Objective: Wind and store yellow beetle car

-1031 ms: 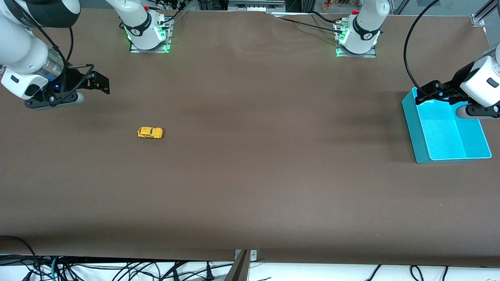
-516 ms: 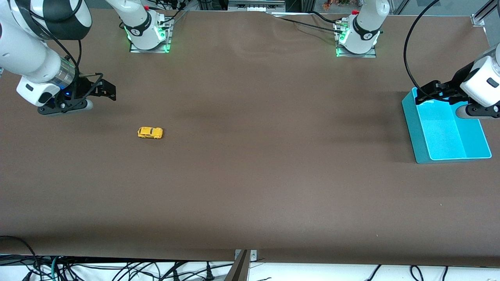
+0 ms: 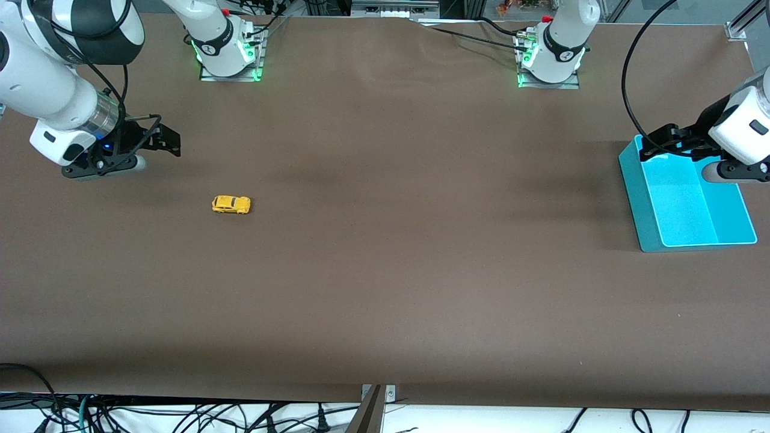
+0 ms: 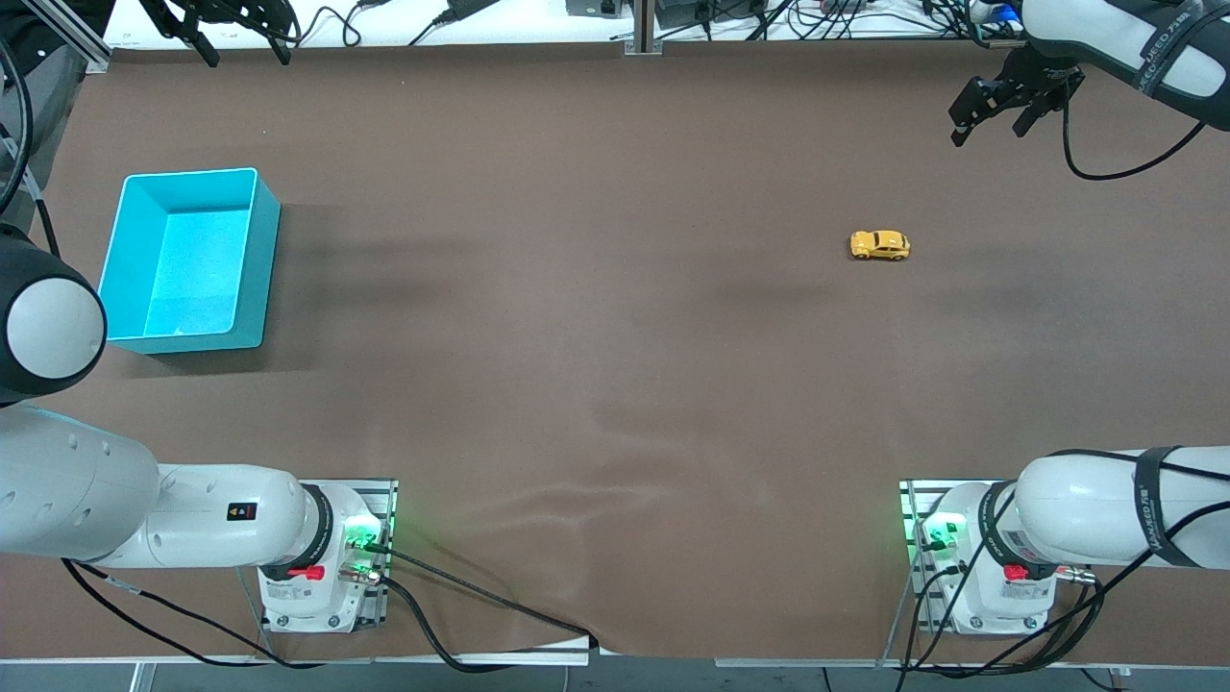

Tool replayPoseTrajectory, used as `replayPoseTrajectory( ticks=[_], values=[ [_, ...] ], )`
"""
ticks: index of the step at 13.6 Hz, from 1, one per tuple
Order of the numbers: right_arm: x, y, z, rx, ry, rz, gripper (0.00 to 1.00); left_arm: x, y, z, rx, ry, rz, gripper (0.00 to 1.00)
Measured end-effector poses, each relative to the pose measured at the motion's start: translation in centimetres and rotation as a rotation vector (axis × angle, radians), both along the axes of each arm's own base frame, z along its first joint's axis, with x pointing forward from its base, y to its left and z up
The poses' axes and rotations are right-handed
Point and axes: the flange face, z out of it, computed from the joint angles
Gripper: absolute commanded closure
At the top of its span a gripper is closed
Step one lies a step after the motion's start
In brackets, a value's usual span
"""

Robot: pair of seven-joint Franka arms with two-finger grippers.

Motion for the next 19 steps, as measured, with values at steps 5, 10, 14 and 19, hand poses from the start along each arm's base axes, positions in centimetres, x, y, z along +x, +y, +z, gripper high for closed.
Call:
replayPoseTrajectory(
  ticks=[5,10,14,19],
  values=[
    [0.0,0.0,0.0,0.0,0.0,0.0,0.0,0.0,0.0,0.0,0.0,0.0,0.0,0.0],
    [0.0,0.0,0.2,0.0,-0.005,0.002,0.0,0.0,0.0,0.0,0.0,0.0,0.0,0.0],
    [0.3,0.1,1.4,0.002,-0.031,0.004,0.0,0.0,0.0,0.0,0.0,0.0,0.0,0.0],
    [0.3,0.2,3.2,0.001,-0.026,0.006,0.0,0.0,0.0,0.0,0.0,0.001,0.0,0.0]
  ],
)
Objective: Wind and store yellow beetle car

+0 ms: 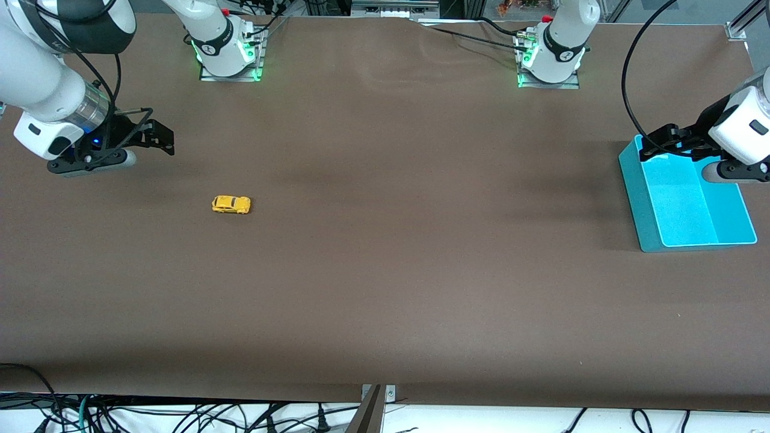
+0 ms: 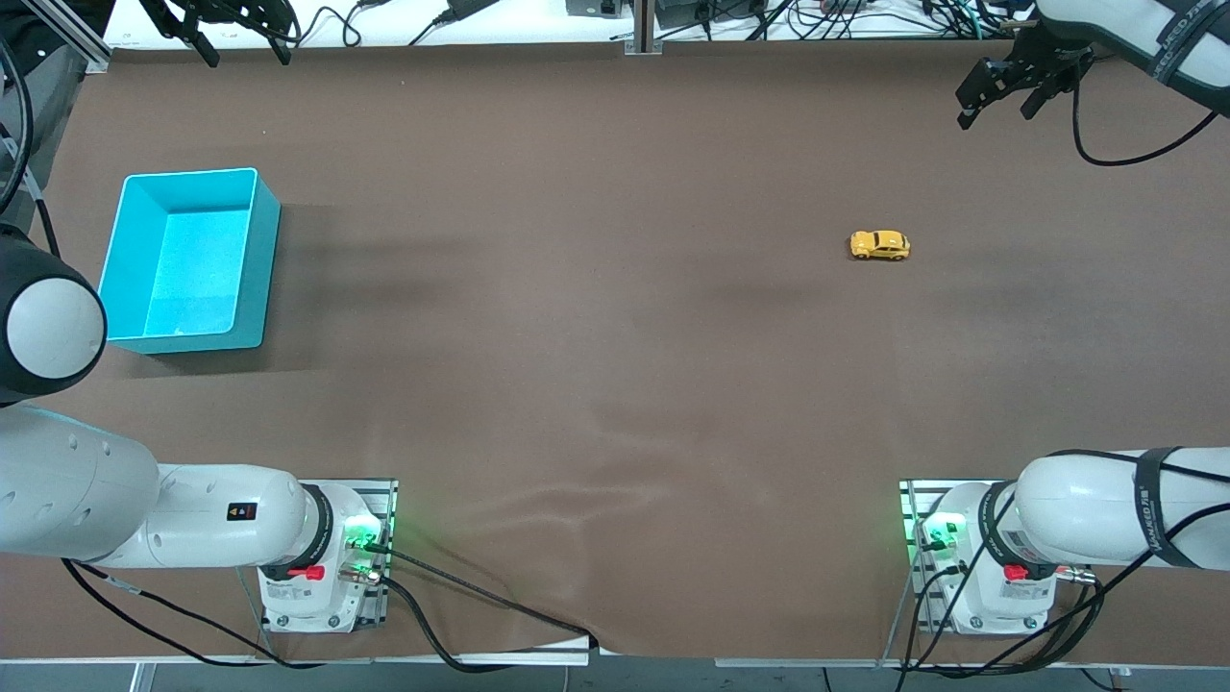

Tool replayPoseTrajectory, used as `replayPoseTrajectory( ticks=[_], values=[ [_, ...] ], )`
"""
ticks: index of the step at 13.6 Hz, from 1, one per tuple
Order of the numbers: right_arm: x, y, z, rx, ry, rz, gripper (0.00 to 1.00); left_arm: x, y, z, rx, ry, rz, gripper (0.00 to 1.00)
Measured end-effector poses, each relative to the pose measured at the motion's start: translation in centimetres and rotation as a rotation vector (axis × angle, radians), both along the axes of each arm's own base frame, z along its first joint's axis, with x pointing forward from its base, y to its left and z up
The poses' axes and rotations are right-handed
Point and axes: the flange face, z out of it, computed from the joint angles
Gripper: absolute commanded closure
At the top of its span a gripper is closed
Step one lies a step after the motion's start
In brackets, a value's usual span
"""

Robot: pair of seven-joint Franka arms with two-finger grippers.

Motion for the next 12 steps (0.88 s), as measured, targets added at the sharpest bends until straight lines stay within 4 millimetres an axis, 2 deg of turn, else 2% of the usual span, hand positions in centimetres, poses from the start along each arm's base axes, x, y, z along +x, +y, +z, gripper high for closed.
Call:
replayPoseTrajectory(
  ticks=[3,6,10,12],
  values=[
    [-0.1,0.0,1.9,-0.001,0.009,0.001,0.0,0.1,0.0,-0.2,0.0,0.004,0.0,0.0],
    [-0.1,0.0,2.4,-0.001,0.01,0.001,0.0,0.2,0.0,-0.4,0.0,0.007,0.0,0.0],
    [-0.1,0.0,1.9,-0.001,0.023,0.001,0.0,0.2,0.0,-0.3,0.0,0.006,0.0,0.0],
    [0.0,0.0,-0.1,0.001,0.036,0.013,0.0,0.2,0.0,-0.3,-0.002,0.005,0.0,0.0]
  ],
)
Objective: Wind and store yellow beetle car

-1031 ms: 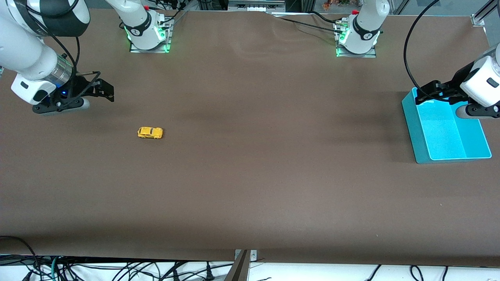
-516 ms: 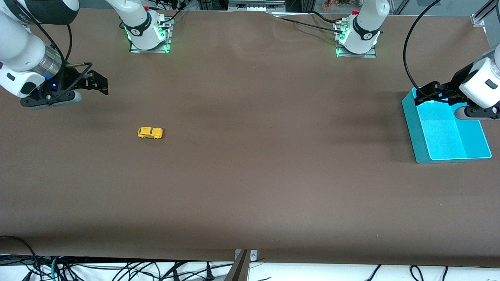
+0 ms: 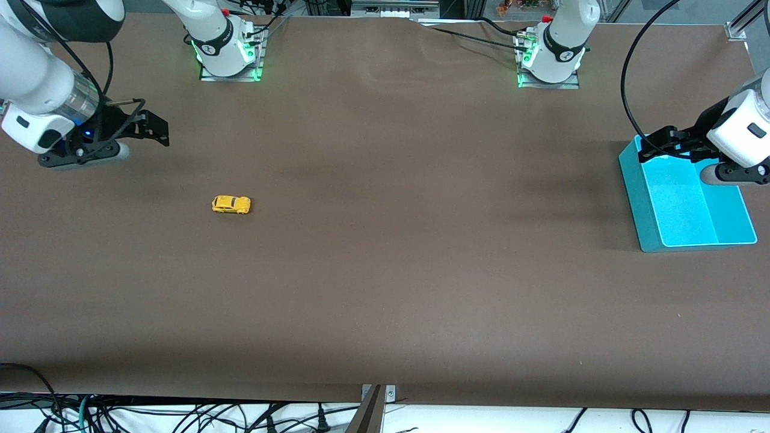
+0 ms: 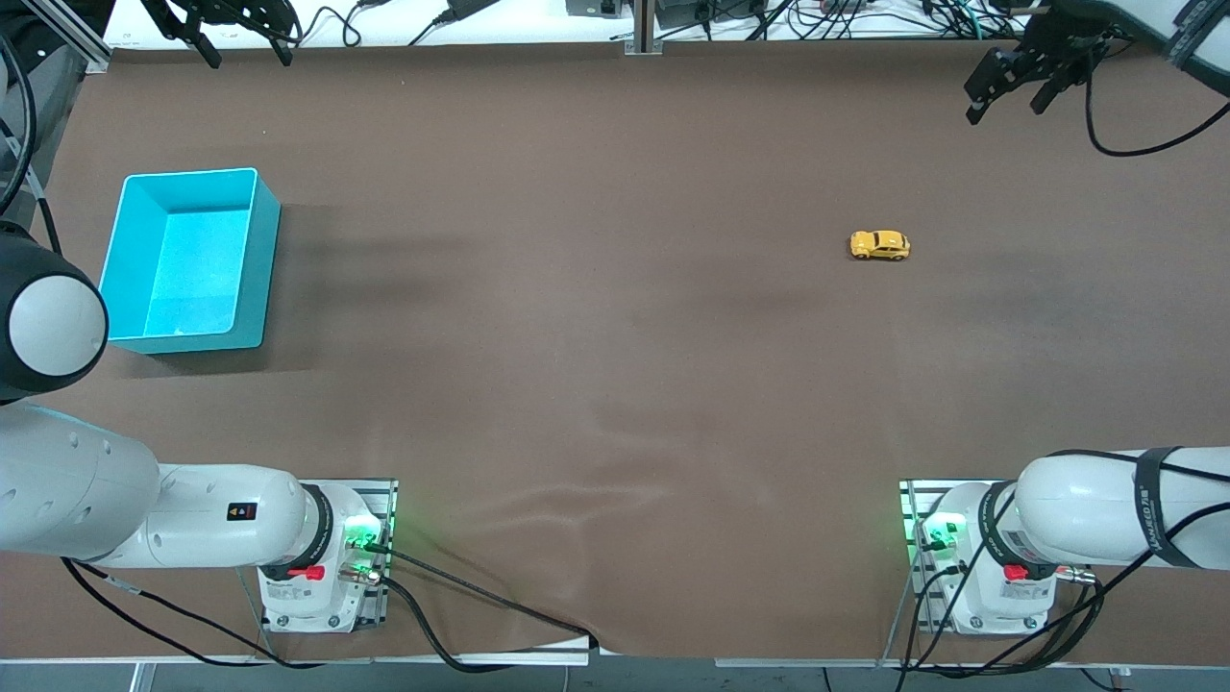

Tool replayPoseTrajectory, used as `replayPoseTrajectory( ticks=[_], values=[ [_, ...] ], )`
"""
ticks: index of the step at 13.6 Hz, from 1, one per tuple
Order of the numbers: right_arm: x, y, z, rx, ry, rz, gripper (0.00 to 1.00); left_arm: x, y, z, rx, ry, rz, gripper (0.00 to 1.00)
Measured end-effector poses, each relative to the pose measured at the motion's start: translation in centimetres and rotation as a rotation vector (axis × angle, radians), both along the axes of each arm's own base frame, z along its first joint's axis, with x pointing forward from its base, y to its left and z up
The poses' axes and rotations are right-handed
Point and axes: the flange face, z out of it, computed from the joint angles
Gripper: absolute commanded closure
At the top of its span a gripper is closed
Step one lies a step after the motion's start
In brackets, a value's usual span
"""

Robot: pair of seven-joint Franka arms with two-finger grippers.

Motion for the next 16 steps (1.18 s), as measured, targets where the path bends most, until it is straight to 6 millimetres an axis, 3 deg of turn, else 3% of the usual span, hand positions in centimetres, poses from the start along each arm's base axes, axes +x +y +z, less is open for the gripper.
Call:
replayPoseTrajectory(
  ticks=[4,8,12,16],
  values=[
    [0.0,0.0,-8.0,0.015,-0.017,0.089,0.0,0.0,-0.1,-0.1,-0.01,0.002,0.001,0.0],
    [-0.8,0.0,-16.5,0.054,-0.066,0.463,0.0,0.1,-0.1,-0.1,-0.01,0.002,0.001,0.0],
    [-1.0,0.1,-22.0,0.096,-0.085,0.905,0.0,0.1,-0.4,-0.1,-0.011,0.002,-0.004,0.0],
    [-2.5,1.5,-27.1,0.112,-0.112,1.072,0.0,0.1,-0.4,-0.1,-0.011,0.002,-0.004,0.0]
  ],
)
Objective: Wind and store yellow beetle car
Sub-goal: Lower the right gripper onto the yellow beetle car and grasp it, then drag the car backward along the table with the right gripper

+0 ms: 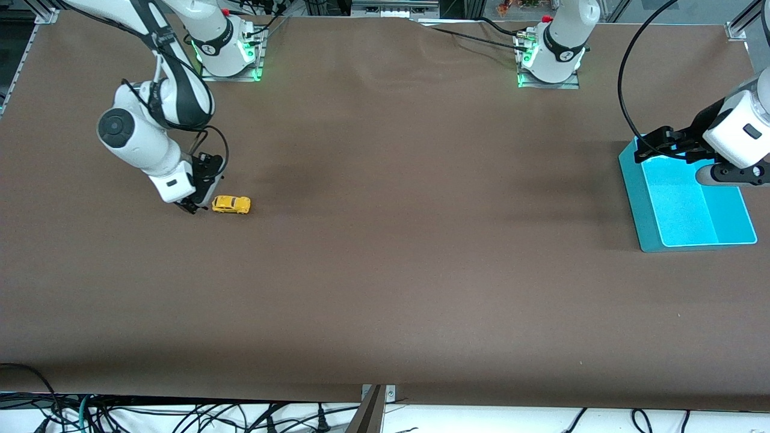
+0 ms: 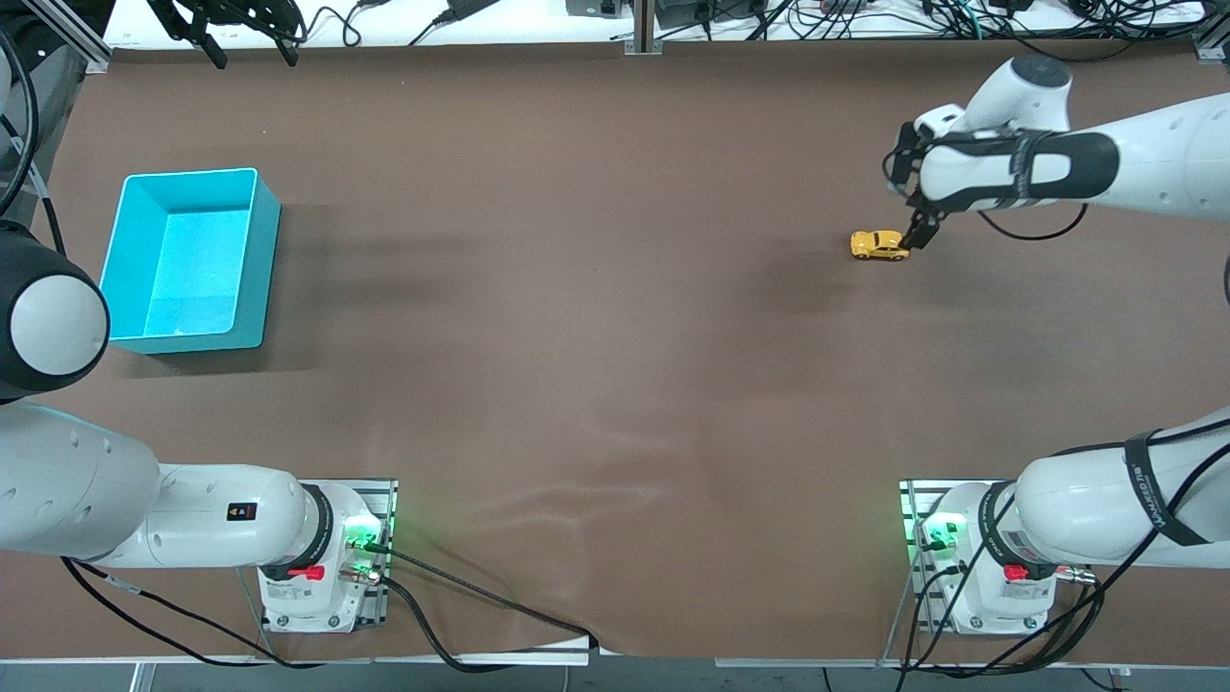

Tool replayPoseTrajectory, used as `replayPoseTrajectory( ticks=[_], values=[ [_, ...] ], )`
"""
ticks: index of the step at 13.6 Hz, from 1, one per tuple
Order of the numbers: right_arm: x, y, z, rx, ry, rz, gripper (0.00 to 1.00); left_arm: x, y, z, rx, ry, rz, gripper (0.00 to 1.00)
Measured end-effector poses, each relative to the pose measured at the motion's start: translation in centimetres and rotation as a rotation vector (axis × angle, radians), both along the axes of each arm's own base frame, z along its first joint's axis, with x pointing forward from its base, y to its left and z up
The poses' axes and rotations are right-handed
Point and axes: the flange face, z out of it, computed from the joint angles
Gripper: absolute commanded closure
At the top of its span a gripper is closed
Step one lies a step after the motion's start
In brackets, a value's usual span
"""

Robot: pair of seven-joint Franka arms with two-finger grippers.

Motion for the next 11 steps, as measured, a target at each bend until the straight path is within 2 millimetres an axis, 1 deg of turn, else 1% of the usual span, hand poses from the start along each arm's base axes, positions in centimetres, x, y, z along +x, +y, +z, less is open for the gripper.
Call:
replayPoseTrajectory(
  ticks=[2,3,4,6,10,11],
  values=[
    [-0.3,1.0,-1.6,0.012,-0.01,0.055,0.01,0.0,0.0,0.0,0.0,0.0,0.001,0.0],
    [-0.3,1.2,-2.2,0.016,-0.014,0.076,0.03,0.0,0.0,0.0,0.0,0.0,0.0,0.0],
    [-0.3,1.2,-2.7,0.018,-0.017,0.09,0.1,0.0,0.0,0.0,0.0,0.0,0.001,0.0],
    [-0.2,1.2,-3.3,0.023,-0.026,0.116,0.27,0.0,0.0,0.0,0.0,0.0,0.001,0.0],
    [-0.2,1.2,-4.1,0.027,-0.035,0.138,0.75,0.0,0.0,0.0,0.0,0.0,0.0,0.0],
    [-0.1,1.2,-4.0,0.028,-0.044,0.145,0.78,0.0,0.0,0.0,0.0,0.0,0.001,0.0]
  ],
)
